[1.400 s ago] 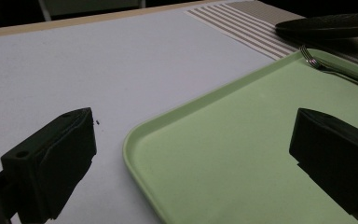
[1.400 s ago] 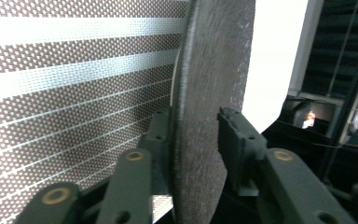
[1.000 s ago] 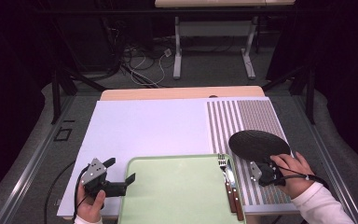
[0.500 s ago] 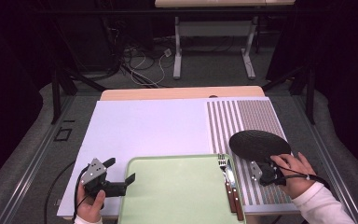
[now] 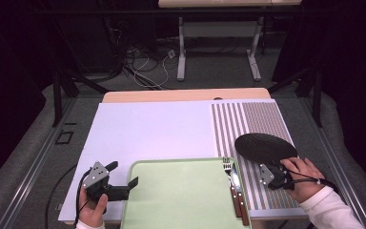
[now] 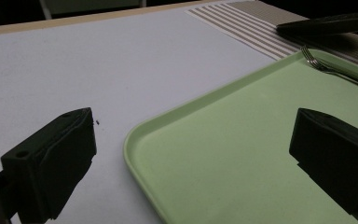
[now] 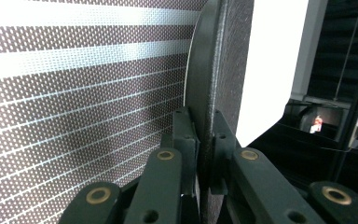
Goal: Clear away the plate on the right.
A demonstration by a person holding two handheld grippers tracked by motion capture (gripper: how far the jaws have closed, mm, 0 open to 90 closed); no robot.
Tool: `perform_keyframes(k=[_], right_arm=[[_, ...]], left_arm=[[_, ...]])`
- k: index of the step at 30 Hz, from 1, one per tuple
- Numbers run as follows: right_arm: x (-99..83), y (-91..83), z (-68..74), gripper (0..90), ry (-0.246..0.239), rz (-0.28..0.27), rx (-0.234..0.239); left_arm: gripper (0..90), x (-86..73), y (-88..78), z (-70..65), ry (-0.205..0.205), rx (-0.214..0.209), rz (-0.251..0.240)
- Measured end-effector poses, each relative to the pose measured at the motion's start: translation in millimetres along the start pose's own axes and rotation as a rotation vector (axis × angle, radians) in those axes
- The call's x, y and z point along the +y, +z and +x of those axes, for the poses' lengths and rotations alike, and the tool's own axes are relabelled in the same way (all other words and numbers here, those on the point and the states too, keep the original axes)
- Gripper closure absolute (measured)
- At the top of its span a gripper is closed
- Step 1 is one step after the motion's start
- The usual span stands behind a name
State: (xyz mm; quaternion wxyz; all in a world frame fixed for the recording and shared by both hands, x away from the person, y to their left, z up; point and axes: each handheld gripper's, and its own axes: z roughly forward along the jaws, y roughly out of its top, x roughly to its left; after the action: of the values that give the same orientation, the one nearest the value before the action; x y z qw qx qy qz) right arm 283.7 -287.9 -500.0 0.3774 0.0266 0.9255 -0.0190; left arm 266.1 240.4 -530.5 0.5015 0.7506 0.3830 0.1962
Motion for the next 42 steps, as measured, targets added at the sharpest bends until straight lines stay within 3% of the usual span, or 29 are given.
perform_keyframes(k=[7, 9, 14, 16, 24, 26, 30, 32, 37, 38, 40, 42], right_arm=[[-0.8, 0.1, -2.3, 84.9, 0.021, -0.049, -0.005], [0.2, -2.6, -2.3, 84.9, 0.043, -0.019, 0.009], [1.8, -3.3, -5.4, 84.9, 0.019, -0.018, 0.014], [1.2, -4.0, -3.7, 84.9, 0.049, -0.03, 0.018], [3.1, -5.9, -4.2, 84.9, 0.033, -0.042, 0.004], [2.4, -6.5, -3.2, 84.9, 0.057, -0.035, -0.003], [4.4, -8.0, -4.7, 84.9, 0.023, -0.058, -0.036], [5.7, -9.2, -4.3, 84.9, 0.042, -0.091, -0.052], [11.6, -16.1, -7.5, 84.9, 0.001, -0.123, -0.088], [12.6, -16.3, -4.8, 84.9, 0.027, -0.145, -0.109], [16.4, -20.6, -7.6, 84.9, -0.024, -0.139, -0.114], [20.0, -24.3, -7.7, 84.8, -0.039, -0.151, -0.128]], left_arm=[[0.6, -0.3, -0.7, 0.2, -0.005, 0.002, -0.003], [0.7, -0.3, -0.5, 0.1, -0.003, 0.003, -0.002], [0.6, -0.1, -0.7, -0.1, 0.001, 0.002, -0.001], [0.6, -0.2, -0.7, 0.1, -0.003, 0.002, -0.002], [0.6, -0.2, -0.7, 0.0, 0.001, 0.003, -0.002], [0.6, -0.3, -0.7, 0.1, 0.001, 0.004, 0.0], [0.6, -0.2, -0.2, -0.1, 0.008, 0.002, 0.006], [0.6, -0.1, -0.4, -0.3, 0.008, 0.001, 0.004], [0.6, -0.2, -0.8, 0.2, 0.005, 0.003, 0.003], [0.6, -0.2, -0.8, 0.1, 0.006, 0.003, 0.003], [0.6, -0.2, -0.7, -0.1, 0.007, 0.003, 0.004], [0.6, -0.1, -0.8, 0.0, 0.006, 0.003, 0.001]])
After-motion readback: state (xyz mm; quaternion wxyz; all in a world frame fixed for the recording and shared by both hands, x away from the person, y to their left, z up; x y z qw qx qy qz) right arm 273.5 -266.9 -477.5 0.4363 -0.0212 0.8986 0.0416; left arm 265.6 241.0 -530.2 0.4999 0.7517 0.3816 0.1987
